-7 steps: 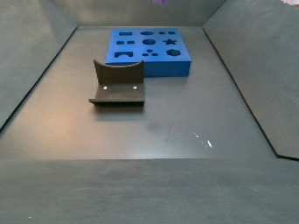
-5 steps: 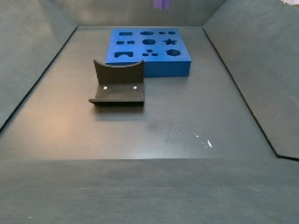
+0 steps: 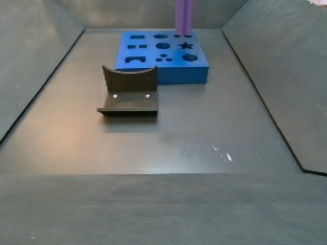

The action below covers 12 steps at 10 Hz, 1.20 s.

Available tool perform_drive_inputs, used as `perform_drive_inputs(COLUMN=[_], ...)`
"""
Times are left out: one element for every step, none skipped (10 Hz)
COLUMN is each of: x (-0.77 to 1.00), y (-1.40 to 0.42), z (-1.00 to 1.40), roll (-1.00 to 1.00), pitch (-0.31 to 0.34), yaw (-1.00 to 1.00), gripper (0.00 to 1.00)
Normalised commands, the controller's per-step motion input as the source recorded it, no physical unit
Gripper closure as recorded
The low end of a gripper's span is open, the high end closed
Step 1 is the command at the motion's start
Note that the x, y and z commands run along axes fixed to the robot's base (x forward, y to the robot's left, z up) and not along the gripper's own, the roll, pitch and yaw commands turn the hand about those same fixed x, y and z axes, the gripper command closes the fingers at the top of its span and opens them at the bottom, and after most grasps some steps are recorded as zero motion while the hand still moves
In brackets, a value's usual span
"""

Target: Insert the star object.

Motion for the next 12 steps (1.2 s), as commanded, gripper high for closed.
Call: perform_drive_inputs(x=[-0.14, -0.08, -0.01, -0.02, 0.00, -0.01, 0.00, -0.01, 0.00, 0.00, 0.02, 0.00], y=[0.12, 0.00, 0.00, 0.00, 0.26, 0.13, 0.24, 0.09, 0.07, 0.10, 0.00, -0.03], z=[-0.50, -0.41, -0.23, -0.18, -0.05, -0.15, -0.24, -0.28, -0.41, -0.44, -0.57, -0.64], roll=[0.00, 0.00, 0.00, 0.01, 0.03, 0.04, 0.12, 0.10, 0.15, 0.16, 0.12, 0.15], pitch=[0.009, 0.000, 0.000, 0.000, 0.000, 0.004, 0.013, 0.000, 0.000, 0.000, -0.050, -0.133], yaw=[-0.92, -1.00, -1.00, -1.00, -0.69, -0.04, -0.03, -0.05, 0.00, 0.02, 0.13, 0.41], gripper=[1.00, 1.00, 1.00, 1.00, 1.00, 1.00, 1.00, 1.00, 1.00, 1.00, 1.00, 1.00])
